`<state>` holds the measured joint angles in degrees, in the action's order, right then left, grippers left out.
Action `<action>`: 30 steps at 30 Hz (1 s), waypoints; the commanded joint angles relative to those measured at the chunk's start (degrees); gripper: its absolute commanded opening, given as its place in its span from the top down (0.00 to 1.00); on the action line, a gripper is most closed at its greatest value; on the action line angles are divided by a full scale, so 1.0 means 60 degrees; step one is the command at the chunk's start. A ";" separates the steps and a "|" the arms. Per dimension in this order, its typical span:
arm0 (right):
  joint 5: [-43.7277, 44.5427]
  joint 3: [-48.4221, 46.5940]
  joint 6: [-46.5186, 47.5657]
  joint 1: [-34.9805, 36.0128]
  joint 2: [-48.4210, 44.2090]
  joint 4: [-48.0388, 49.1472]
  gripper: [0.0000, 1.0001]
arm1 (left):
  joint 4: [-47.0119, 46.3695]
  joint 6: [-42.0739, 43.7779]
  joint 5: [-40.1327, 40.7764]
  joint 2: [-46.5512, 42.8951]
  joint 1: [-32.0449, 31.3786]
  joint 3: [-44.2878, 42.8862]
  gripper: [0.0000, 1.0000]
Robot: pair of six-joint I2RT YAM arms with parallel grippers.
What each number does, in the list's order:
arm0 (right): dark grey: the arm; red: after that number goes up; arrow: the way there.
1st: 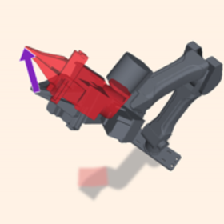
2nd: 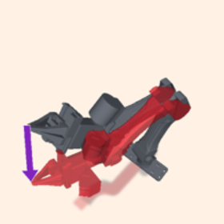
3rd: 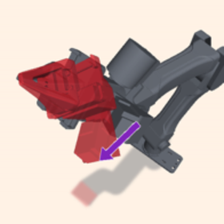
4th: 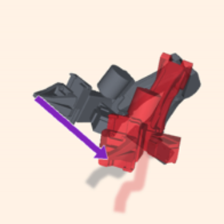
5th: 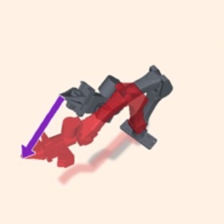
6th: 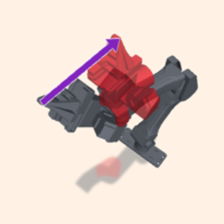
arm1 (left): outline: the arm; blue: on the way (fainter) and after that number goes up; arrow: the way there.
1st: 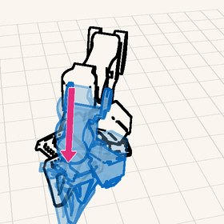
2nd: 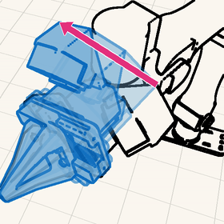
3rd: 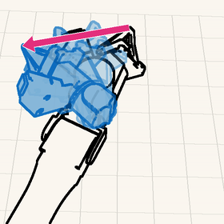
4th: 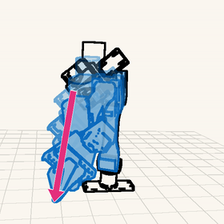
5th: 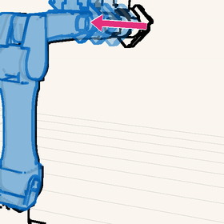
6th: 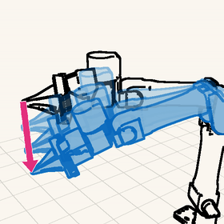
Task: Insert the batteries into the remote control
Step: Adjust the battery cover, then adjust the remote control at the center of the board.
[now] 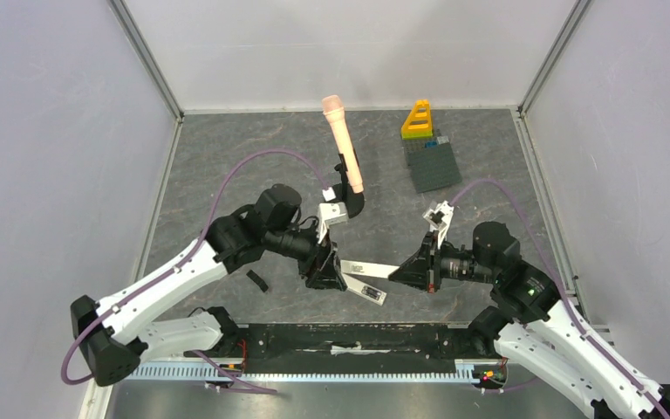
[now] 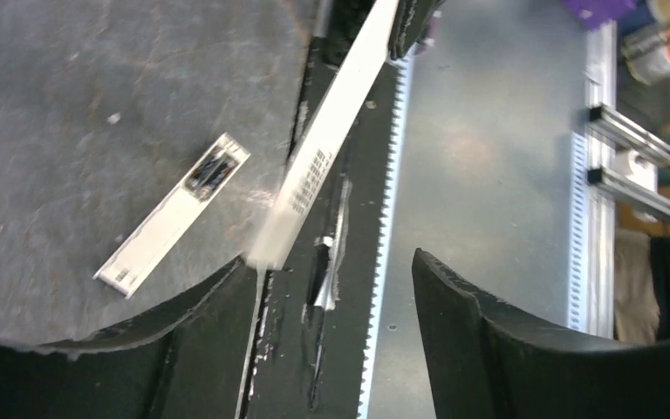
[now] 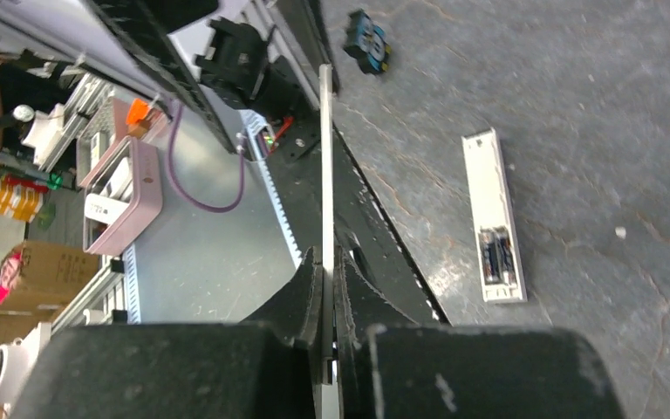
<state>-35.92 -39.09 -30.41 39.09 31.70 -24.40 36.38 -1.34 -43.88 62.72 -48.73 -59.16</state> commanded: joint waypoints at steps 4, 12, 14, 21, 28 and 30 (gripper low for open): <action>0.0951 0.1324 -0.1183 -0.0042 -0.0290 0.0578 1.00 | -0.1312 -0.2521 0.5055 -0.1580 0.0048 0.1416 0.25; 0.0466 0.3776 -0.1453 -0.0026 0.0476 0.1571 1.00 | -0.1240 -0.5352 0.8280 -0.1221 0.0195 0.2401 0.26; 0.0244 0.4334 -0.1442 -0.0033 0.0762 0.2172 1.00 | -0.1815 -0.6098 0.8298 -0.0852 0.0265 0.2890 0.26; 0.0812 0.4542 -0.1641 -0.0028 0.1223 0.2660 1.00 | -0.3368 -0.7453 0.8287 0.0482 0.0548 0.4014 0.32; 0.1772 0.5025 -0.2551 -0.0026 0.1407 0.3521 1.00 | -0.4155 -0.8118 0.8591 0.1350 0.0563 0.4582 0.37; 0.2114 0.5036 -0.2627 -0.0029 0.1428 0.3518 1.00 | -0.4373 -0.8257 0.8582 0.1543 0.0563 0.4662 0.37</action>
<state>-29.39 -9.93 -43.64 38.89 40.10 -6.42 16.43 -45.91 5.34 70.24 -45.58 -32.49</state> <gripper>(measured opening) 0.029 0.633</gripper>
